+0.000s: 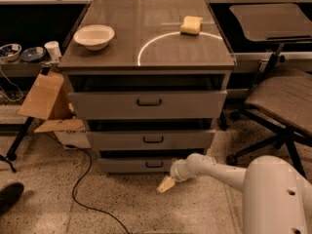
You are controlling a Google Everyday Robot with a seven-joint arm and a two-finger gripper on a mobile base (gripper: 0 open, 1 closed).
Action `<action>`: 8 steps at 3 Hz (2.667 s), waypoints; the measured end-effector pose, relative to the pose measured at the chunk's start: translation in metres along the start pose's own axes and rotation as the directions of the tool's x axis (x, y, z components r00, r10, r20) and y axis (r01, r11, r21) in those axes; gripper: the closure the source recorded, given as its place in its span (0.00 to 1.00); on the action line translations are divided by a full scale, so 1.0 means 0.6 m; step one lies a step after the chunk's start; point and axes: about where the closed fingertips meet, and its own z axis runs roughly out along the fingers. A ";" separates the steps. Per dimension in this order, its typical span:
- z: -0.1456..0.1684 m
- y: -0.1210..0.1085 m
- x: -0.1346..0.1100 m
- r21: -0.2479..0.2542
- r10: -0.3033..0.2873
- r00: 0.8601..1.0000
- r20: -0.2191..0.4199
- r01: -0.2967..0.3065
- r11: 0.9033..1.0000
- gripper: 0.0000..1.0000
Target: Open bottom drawer
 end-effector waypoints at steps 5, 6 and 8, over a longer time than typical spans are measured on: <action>0.104 -0.101 -0.073 -0.004 -0.008 0.985 0.171 0.009 1.000 0.00; 0.132 -0.101 -0.079 -0.042 0.000 0.994 0.113 0.005 0.999 0.00; 0.155 -0.083 -0.045 -0.089 0.074 0.997 0.008 -0.073 0.993 0.00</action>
Offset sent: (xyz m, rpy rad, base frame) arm 0.0671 0.0071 -0.0312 0.1632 -0.1050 -0.0181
